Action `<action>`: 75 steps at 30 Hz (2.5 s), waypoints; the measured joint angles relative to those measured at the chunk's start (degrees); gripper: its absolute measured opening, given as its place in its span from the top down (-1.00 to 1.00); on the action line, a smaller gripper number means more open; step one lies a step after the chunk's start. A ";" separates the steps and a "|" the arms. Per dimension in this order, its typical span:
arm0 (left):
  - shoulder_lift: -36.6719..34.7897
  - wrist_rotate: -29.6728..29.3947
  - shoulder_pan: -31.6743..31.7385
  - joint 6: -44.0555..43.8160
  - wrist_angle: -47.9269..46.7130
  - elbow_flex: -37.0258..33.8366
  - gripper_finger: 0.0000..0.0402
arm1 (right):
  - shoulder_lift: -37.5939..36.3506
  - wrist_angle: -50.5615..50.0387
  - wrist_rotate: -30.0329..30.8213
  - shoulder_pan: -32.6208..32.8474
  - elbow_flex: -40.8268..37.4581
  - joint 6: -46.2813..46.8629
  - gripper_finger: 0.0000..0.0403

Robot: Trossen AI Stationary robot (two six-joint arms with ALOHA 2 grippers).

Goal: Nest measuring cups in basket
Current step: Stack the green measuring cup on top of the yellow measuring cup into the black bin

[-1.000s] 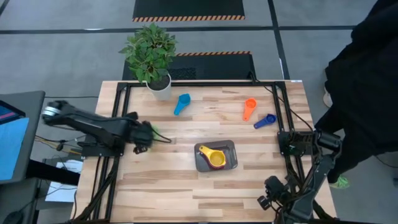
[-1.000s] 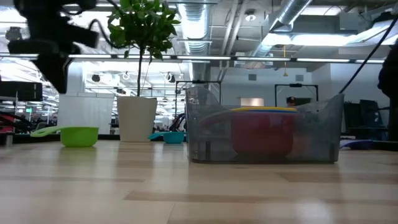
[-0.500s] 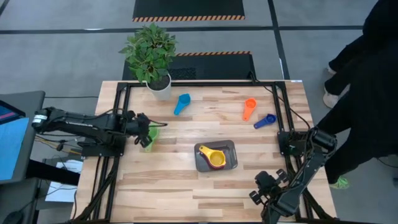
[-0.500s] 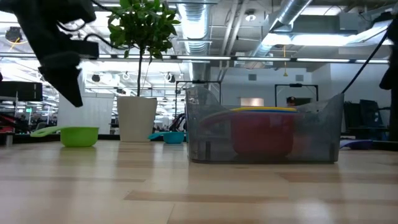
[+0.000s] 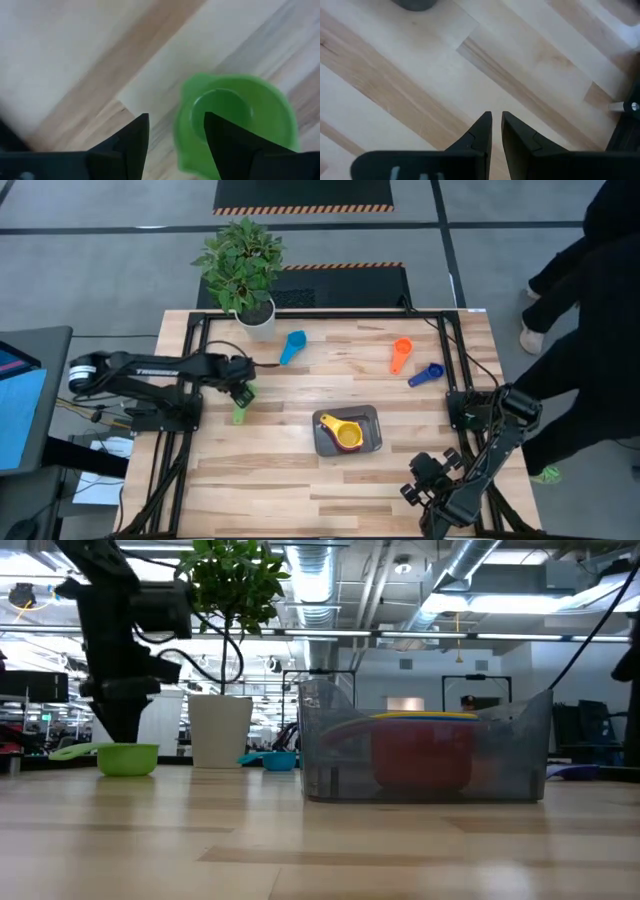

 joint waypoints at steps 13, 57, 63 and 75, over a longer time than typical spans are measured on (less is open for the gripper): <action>10.29 9.25 2.67 5.44 4.70 0.96 0.61 | 0.00 -0.42 -0.07 0.15 0.00 0.01 0.68; 51.20 8.08 -23.57 87.77 15.99 64.78 1.00 | 0.00 5.49 -0.11 1.98 0.00 -4.38 0.68; 51.34 8.03 -24.24 87.47 15.11 64.85 1.00 | 0.00 5.74 -0.13 2.27 0.00 -4.36 0.68; 51.15 4.76 -24.42 87.13 16.97 64.85 0.88 | 0.00 6.59 -0.13 2.17 0.00 -4.34 0.68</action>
